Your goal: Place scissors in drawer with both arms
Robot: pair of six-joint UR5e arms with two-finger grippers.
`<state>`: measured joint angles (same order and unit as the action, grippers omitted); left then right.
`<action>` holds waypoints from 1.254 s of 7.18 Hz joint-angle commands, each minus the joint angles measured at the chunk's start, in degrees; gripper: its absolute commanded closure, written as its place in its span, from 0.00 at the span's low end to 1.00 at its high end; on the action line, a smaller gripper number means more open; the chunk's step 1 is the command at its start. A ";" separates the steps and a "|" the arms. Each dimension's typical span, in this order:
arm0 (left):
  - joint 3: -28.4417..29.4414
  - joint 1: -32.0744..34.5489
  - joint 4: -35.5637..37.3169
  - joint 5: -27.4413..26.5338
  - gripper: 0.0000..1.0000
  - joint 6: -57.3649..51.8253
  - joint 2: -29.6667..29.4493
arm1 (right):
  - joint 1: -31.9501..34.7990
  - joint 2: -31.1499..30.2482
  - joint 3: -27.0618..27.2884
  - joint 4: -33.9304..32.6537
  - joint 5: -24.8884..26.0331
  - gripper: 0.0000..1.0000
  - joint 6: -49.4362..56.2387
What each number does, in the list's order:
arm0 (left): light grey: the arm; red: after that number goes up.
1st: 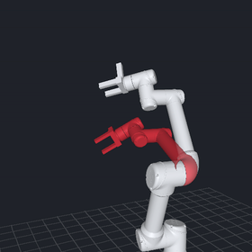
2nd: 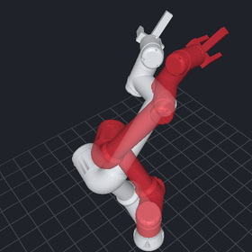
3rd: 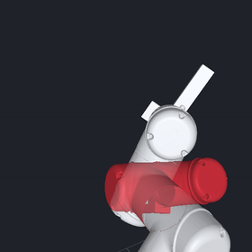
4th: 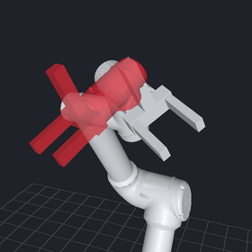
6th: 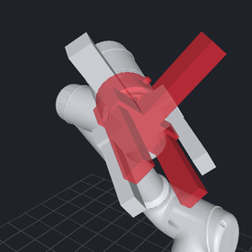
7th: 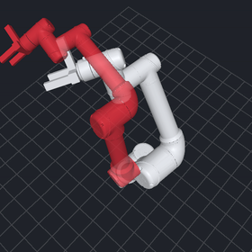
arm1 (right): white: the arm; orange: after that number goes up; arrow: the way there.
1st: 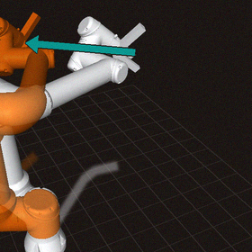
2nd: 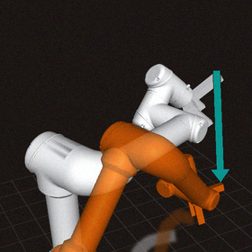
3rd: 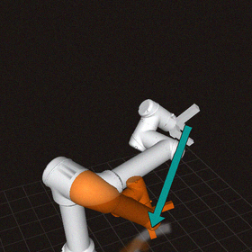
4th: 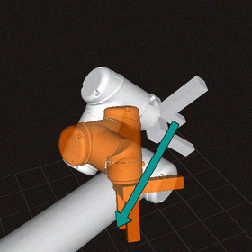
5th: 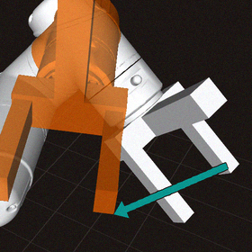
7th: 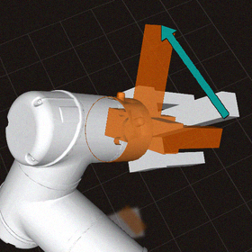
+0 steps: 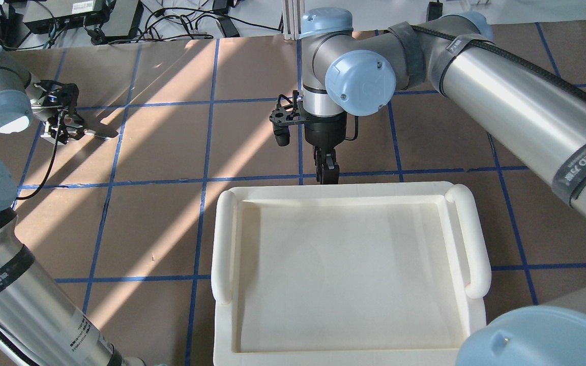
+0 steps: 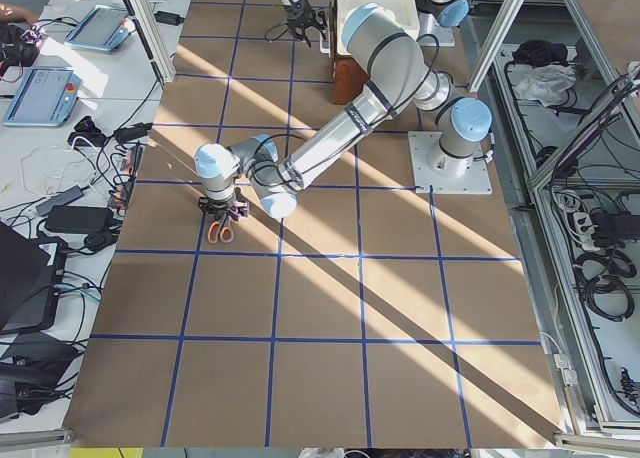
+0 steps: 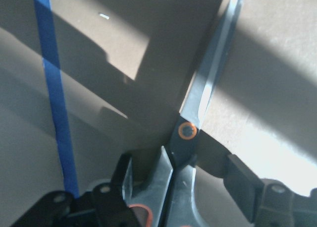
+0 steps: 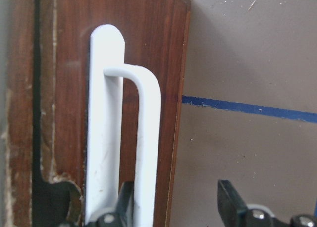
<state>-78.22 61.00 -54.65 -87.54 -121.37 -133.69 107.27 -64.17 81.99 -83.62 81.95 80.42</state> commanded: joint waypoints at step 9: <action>-0.35 1.40 -10.88 0.00 1.00 0.85 8.43 | -1.27 8.62 -11.41 -3.21 3.91 0.38 1.93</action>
<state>-78.49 61.95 -61.97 -87.63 -122.07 -127.55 106.08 -56.51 71.70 -86.50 84.81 81.83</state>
